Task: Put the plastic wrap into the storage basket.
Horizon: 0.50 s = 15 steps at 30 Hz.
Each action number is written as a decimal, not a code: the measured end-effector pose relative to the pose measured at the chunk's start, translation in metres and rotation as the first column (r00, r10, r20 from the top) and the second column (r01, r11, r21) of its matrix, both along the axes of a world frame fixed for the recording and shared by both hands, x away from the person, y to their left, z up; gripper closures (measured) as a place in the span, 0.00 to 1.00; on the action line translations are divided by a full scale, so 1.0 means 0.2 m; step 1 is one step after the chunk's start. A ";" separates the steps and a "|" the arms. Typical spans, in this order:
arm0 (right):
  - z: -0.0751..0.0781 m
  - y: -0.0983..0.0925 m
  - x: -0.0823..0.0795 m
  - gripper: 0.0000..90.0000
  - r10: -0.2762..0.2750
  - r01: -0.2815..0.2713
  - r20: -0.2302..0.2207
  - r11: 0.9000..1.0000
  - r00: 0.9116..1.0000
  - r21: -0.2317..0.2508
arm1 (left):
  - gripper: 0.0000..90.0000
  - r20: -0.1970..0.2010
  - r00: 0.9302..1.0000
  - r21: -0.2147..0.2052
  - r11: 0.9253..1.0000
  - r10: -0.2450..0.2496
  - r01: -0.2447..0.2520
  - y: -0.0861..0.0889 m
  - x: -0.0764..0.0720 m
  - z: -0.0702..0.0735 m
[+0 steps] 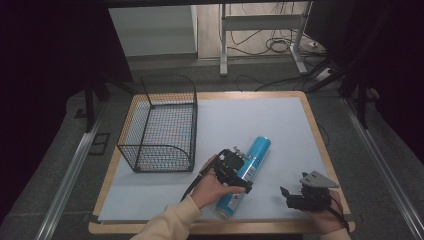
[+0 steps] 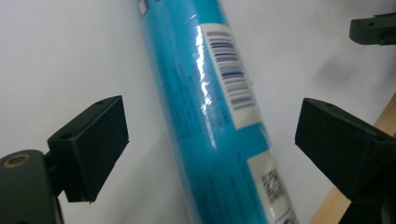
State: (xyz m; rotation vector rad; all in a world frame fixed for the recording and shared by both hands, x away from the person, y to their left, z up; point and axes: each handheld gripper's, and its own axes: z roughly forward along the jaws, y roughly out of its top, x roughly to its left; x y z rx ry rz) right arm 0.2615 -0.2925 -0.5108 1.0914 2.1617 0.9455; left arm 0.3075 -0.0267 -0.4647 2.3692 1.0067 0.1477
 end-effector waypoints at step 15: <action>0.00 0.00 0.00 0.12 -0.003 0.003 -0.005 1.000 1.000 -0.005 | 0.15 -0.028 0.999 0.042 0.998 0.044 -0.043 -0.12 0.10 -0.07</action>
